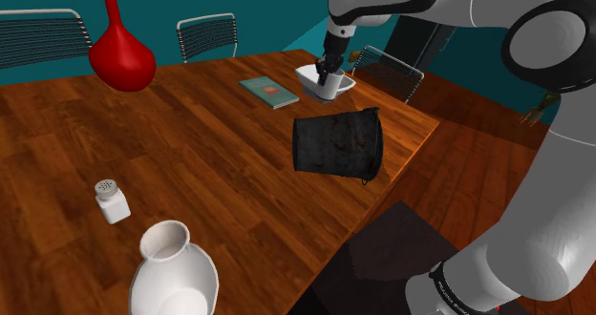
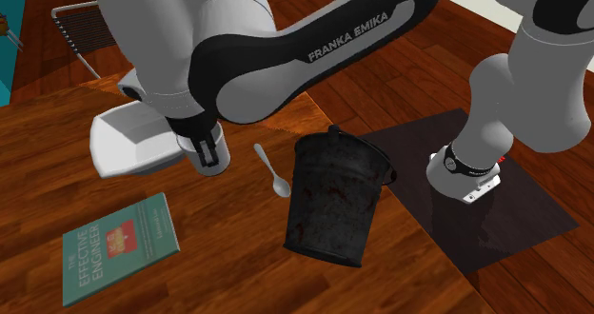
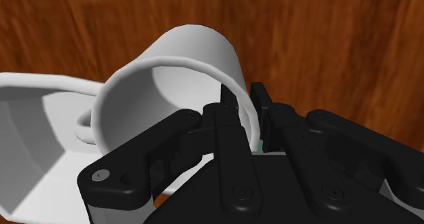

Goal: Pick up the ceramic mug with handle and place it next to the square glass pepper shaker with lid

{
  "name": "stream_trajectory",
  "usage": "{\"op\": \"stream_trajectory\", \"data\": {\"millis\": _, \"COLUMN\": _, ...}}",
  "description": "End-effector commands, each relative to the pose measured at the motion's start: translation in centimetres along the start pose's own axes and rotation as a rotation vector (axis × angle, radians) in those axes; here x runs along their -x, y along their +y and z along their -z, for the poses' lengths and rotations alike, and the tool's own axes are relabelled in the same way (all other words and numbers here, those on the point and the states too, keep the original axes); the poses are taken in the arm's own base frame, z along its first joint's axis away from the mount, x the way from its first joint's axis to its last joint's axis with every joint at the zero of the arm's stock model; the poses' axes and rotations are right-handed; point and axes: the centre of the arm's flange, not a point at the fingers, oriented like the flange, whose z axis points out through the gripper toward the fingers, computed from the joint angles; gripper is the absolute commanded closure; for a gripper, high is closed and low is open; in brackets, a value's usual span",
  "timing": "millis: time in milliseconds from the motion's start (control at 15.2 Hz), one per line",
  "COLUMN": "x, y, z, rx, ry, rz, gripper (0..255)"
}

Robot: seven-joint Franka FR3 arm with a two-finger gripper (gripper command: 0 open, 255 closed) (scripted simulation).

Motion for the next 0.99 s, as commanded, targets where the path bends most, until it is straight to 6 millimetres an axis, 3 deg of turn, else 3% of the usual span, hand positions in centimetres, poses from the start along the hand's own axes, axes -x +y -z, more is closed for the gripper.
{"op": "stream_trajectory", "data": {"millis": 0, "x": 0.0, "y": 0.1, "z": 1.2, "rx": 0.000, "ry": 0.000, "rz": 0.000, "gripper": 255}}
{"op": "stream_trajectory", "data": {"millis": 594, "x": -0.2, "y": 0.4, "z": 5.8, "rx": 0.000, "ry": 0.000, "rz": 0.000, "gripper": 255}}
{"op": "stream_trajectory", "data": {"millis": 924, "x": 0.6, "y": -6.1, "z": 6.2, "rx": 0.000, "ry": 0.000, "rz": 0.000, "gripper": 255}}
